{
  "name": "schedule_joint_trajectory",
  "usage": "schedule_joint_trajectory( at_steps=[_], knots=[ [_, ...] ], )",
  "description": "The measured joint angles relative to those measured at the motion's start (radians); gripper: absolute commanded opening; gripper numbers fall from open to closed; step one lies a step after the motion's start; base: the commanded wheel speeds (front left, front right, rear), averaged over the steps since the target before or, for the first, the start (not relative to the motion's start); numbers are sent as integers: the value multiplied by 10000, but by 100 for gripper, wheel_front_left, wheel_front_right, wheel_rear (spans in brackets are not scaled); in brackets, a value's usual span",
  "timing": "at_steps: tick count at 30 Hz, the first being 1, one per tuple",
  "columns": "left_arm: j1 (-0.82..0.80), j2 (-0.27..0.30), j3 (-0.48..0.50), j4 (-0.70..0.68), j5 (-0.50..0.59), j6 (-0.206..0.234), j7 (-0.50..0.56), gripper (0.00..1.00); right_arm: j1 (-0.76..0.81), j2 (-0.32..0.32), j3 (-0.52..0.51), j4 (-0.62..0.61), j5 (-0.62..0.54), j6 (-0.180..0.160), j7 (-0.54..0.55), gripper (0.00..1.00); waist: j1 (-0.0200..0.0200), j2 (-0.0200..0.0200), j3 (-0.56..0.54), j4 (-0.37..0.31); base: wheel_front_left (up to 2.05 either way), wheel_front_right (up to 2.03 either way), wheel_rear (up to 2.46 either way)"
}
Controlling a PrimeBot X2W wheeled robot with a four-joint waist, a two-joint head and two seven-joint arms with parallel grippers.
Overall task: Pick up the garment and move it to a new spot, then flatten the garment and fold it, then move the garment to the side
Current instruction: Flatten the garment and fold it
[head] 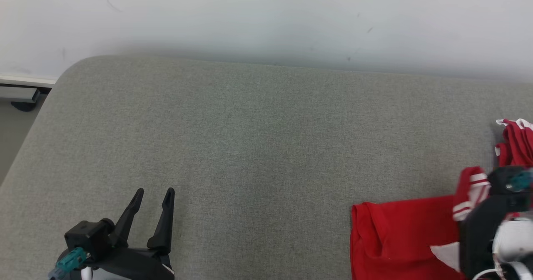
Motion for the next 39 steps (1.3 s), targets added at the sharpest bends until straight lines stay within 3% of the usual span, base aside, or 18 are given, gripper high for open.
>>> schedule_joint_trajectory(
  at_steps=[14,24,25,26,34,39],
  knots=[
    [-57,0,-15,12,-77,31,-46,100,-145,13,2449,1127,1062,0,-479,0,0,0,35,115,0,0,0],
    [-151,-15,-29,123,-121,4,-105,100,-193,12,2886,1628,1099,2,-642,0,0,0,82,160,0,0,0],
    [-157,-17,-33,125,-121,2,-113,100,-195,12,2897,1657,1116,0,-690,38,0,0,86,164,0,0,0],
    [-164,-19,-38,130,-123,2,-134,100,-198,10,2901,1682,1158,0,-715,100,0,0,91,168,0,0,0],
    [-198,-12,-46,176,-171,2,-146,100,-362,15,2857,1377,1822,2,-984,100,0,0,57,136,0,0,0],
    [-195,12,-42,174,-178,10,-176,100,-444,19,1912,711,1605,0,-1202,100,0,0,17,50,0,0,0]
  ],
)
